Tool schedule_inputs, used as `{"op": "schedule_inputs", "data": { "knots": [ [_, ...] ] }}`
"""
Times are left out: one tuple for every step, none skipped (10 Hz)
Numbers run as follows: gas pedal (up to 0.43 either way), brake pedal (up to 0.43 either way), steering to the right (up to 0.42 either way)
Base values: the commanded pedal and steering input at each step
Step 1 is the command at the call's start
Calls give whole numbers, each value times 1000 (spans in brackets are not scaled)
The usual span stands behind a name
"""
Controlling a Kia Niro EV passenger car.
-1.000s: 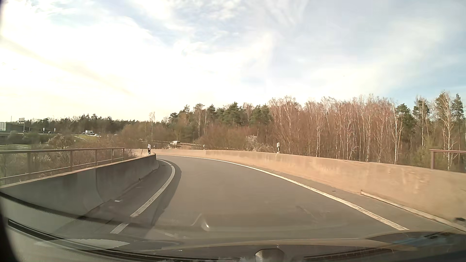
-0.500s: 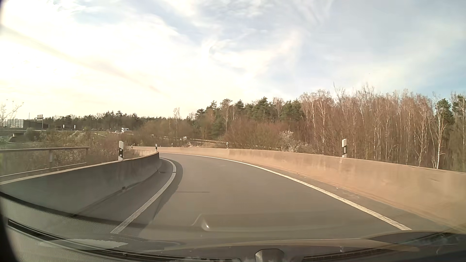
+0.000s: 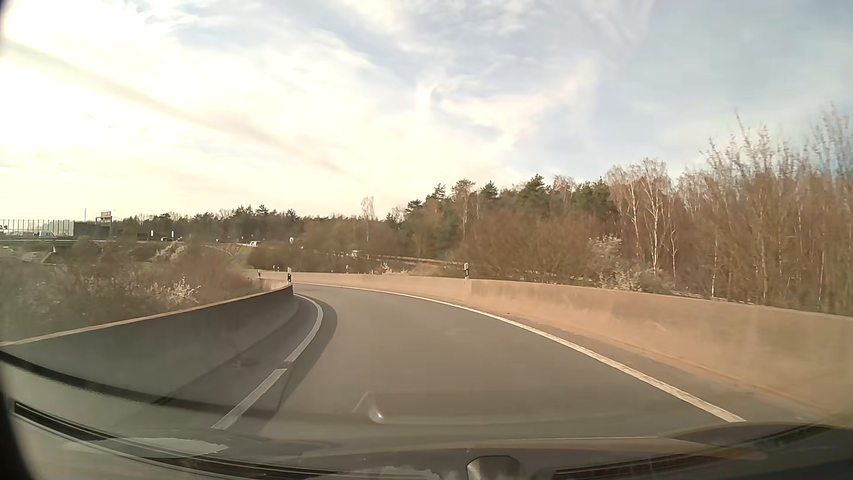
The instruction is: Follow the waypoints while adhering to traffic rules and regulations
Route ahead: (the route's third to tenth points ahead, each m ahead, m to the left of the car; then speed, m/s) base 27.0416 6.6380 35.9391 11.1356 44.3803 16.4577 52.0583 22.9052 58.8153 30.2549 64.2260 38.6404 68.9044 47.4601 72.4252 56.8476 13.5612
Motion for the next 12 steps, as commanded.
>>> {"op": "schedule_inputs", "data": {
  "knots": [
    [0, 0, -70],
    [0, 0, -67],
    [0, 0, -68],
    [0, 0, -71],
    [0, 0, -75],
    [0, 0, -75],
    [0, 0, -72],
    [0, 0, -71],
    [0, 0, -71],
    [0, 0, -71],
    [0, 0, -71],
    [0, 0, -72]
  ]
}}
